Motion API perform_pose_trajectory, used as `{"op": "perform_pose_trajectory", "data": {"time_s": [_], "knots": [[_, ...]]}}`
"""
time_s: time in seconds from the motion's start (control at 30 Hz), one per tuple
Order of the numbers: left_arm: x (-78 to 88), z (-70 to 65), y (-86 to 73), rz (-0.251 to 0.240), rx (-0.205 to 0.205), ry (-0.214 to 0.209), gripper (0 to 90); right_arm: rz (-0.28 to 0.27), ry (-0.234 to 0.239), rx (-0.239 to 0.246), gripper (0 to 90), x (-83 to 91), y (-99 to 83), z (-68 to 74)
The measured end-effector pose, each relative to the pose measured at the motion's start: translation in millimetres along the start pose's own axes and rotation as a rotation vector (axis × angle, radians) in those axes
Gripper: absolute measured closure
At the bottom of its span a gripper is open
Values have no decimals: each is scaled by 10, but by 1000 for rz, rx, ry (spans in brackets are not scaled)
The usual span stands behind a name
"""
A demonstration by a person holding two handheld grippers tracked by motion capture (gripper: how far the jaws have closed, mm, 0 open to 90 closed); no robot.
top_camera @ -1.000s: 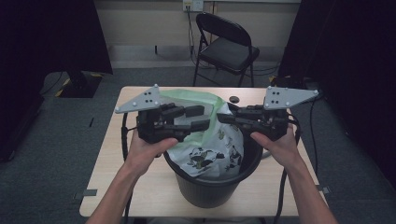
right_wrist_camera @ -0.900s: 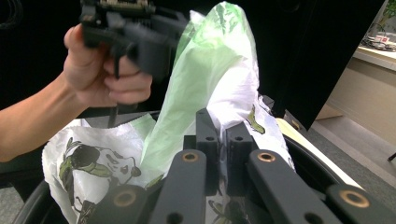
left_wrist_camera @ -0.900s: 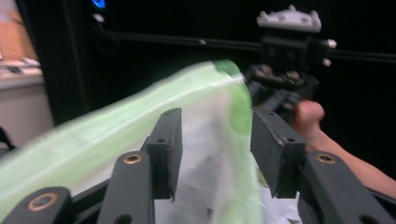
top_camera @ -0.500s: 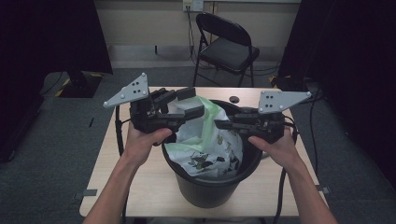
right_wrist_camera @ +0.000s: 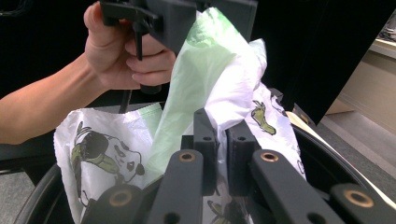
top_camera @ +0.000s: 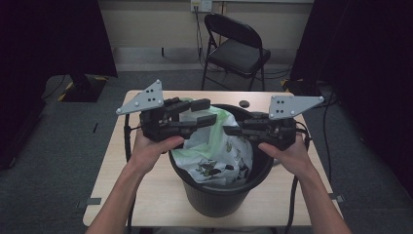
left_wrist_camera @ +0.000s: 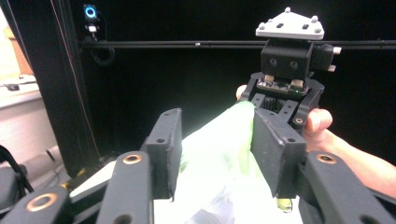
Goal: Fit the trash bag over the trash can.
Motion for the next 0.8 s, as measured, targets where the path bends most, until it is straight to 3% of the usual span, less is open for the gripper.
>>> {"op": "perform_pose_trajectory", "data": {"time_s": [0.07, 0.17, 0.27, 0.4, 0.47, 0.6, 0.73, 0.8], "knots": [[-4, 14, -13, -5, 5, -17, 616, -4, 1, 0, 859, 10, -2, -3], [7, 14, -14, -3, -8, -34, 529, -10, 5, 1, 858, 23, -10, -1], [39, 33, -12, -29, 7, -78, 534, -14, 6, 1, 854, 34, -14, -1], [42, 78, -37, 3, -19, -29, 629, -16, 4, 1, 847, 50, -18, 6], [31, 60, -49, 19, -52, -10, 668, -17, 4, 2, 847, 53, -18, 7], [-13, 34, -64, 33, -80, 24, 691, -21, 12, 0, 847, 41, -19, 1], [10, 57, -58, 0, -51, 37, 875, -20, 12, -8, 828, 34, -30, -3], [27, 70, -53, -3, -54, 50, 900, -17, 6, -9, 707, 45, -41, -6]]}}
Point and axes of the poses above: each handheld gripper's, and its own axes: x roughly backward along the jaws, y roughly out of its top, z roughly to its left, the point moved 2 cm from there along -x, roughly forward along the jaws, and after that the axes turned 15 degrees about y, right-handed, at the moved point
